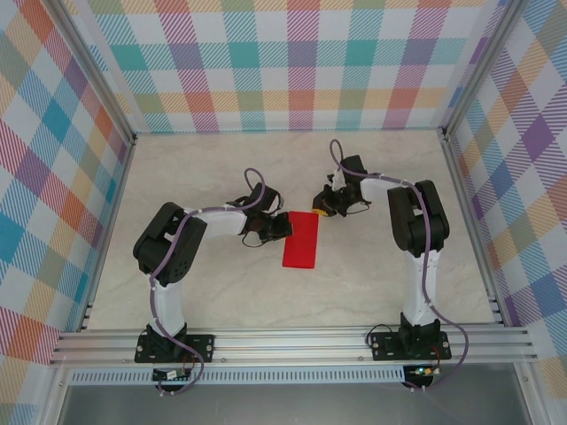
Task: Fold a paper plane with a square sheet of paper (pick it up from the middle)
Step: Fold the square sheet of paper in half at the center of the table.
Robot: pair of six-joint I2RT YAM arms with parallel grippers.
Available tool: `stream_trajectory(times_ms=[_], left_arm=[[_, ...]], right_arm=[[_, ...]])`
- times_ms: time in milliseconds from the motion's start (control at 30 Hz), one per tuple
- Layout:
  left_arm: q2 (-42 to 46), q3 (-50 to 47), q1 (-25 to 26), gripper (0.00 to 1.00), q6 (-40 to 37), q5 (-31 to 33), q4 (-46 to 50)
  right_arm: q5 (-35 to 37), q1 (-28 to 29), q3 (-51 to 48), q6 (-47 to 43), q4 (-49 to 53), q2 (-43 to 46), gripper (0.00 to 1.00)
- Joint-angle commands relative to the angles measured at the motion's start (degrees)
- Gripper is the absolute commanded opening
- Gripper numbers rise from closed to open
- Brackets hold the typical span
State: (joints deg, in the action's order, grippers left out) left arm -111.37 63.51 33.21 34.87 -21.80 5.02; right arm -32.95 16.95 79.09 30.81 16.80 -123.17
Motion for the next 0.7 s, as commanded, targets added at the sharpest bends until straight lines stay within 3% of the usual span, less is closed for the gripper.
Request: stream_trajectory(times_ms=[0,167,300,667], left_arm=[[-1.48,-2.05,0.71,0.0,-1.21,3.52,8.08],[-1.39,-2.4,0.71,0.0,-1.12,3.52,7.9],[-1.27,-2.33,0.71,0.0,-1.01,3.39,7.75],[-0.86,-2.16,0.71,0.0,-1.12,3.2,8.16]], right_arm=[[3.64,0.36,-0.61,-1.68,3.87,1.93,0.13],[1.0,0.46,-2.18,-1.37,2.16,7.4,0.13],[-3.21,1.04,-1.22,-1.2,2.71,6.06,0.11],[1.45,1.77,-1.75,-0.92,3.1,1.64,0.1]])
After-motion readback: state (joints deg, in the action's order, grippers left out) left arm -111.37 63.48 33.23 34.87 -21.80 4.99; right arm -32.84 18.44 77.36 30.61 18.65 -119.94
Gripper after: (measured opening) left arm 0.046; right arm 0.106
